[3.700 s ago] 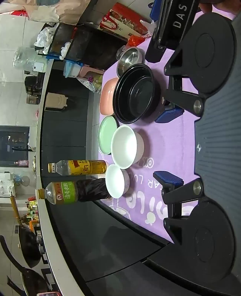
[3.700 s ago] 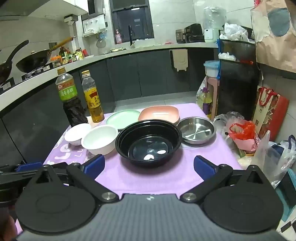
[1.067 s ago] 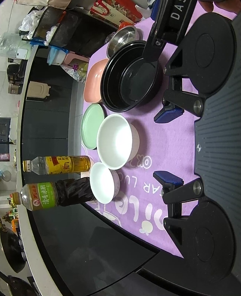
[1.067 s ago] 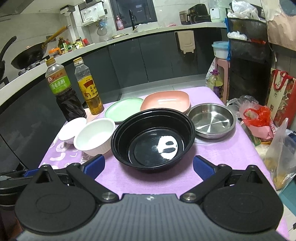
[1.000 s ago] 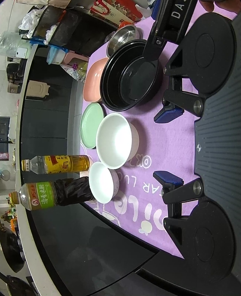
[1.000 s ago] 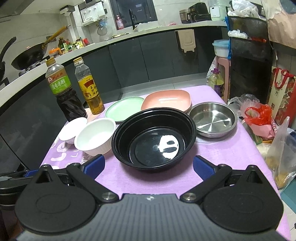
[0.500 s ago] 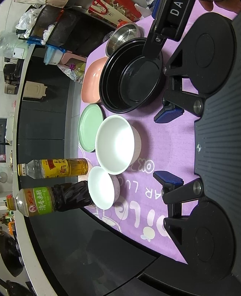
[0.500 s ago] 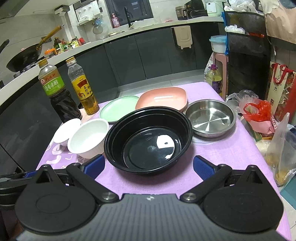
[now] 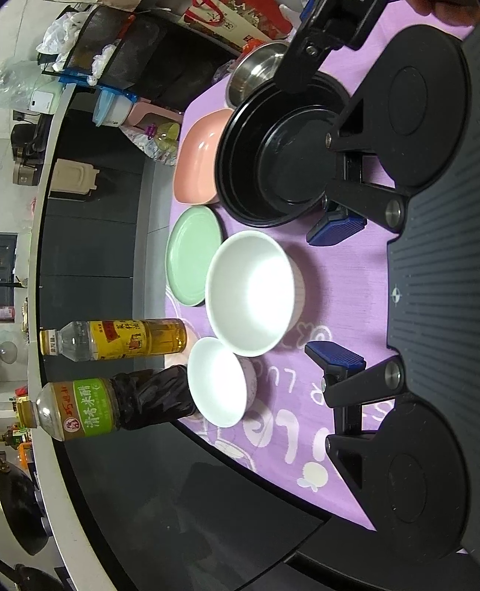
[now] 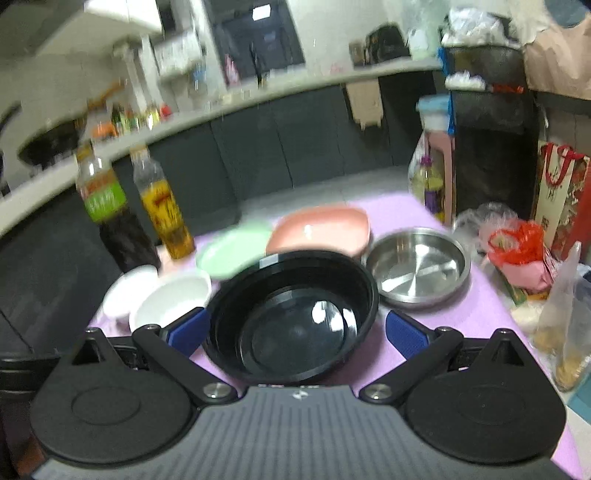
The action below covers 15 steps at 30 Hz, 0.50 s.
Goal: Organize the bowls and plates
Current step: 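Move both grippers to the black bowl rim and close on it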
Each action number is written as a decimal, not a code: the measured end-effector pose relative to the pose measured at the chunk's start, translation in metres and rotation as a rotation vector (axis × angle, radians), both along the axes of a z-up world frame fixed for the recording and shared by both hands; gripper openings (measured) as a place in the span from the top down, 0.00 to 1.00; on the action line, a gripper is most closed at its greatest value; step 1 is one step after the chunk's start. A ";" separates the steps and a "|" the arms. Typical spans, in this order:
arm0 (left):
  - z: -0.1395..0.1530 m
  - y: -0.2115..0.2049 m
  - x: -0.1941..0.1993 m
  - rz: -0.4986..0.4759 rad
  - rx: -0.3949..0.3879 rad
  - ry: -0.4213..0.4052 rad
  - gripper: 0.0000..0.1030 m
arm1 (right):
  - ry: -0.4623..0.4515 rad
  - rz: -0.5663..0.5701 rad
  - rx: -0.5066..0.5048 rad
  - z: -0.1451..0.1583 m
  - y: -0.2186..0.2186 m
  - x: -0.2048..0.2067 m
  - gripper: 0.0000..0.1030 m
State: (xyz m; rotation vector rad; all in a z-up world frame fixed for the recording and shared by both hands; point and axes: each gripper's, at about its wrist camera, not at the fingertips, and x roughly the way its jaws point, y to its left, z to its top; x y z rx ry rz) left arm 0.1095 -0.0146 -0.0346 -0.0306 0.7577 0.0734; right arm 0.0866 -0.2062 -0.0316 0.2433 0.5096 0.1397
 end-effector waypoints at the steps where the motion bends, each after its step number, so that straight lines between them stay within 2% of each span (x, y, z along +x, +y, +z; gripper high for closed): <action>1: 0.000 0.000 0.002 0.001 -0.001 -0.005 0.47 | 0.000 -0.001 0.003 0.001 -0.001 0.001 0.36; 6: 0.001 -0.005 0.008 0.003 0.008 -0.021 0.47 | 0.028 0.017 -0.019 0.002 -0.004 0.012 0.36; 10: 0.002 -0.009 0.011 -0.017 0.001 -0.028 0.47 | 0.096 0.033 0.011 -0.003 -0.010 0.022 0.36; 15: 0.003 -0.006 0.023 -0.068 -0.112 0.011 0.48 | 0.170 0.038 0.093 -0.009 -0.023 0.033 0.37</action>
